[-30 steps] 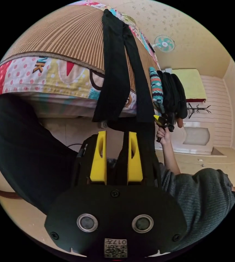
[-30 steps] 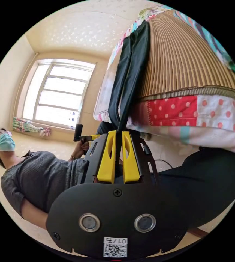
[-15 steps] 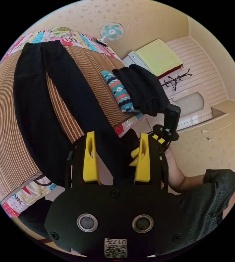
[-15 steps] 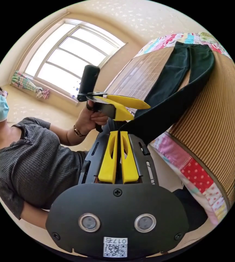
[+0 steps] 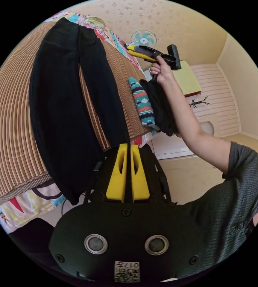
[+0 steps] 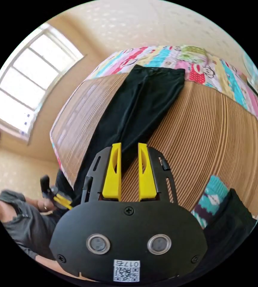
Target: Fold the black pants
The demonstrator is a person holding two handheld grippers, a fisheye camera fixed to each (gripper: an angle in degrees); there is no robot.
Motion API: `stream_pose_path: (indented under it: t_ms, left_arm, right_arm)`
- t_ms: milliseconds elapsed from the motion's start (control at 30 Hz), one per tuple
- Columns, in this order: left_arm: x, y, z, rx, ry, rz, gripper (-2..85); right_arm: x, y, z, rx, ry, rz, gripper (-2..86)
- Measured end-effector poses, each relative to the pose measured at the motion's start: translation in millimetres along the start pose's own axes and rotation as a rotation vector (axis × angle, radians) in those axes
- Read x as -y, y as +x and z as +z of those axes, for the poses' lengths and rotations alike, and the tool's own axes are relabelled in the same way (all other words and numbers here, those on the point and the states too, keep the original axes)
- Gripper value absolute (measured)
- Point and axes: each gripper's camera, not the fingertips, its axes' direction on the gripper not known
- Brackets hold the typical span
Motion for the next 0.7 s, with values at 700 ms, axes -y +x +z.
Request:
stream_pose_path:
  t_ms: [700]
  left_arm:
    - [-25.1, -46.5, -95.7, -0.210, 0.141, -0.085, -0.9]
  right_arm:
    - [145.7, -247.6, 152.4, -0.459, 0.318, -0.368, 0.6]
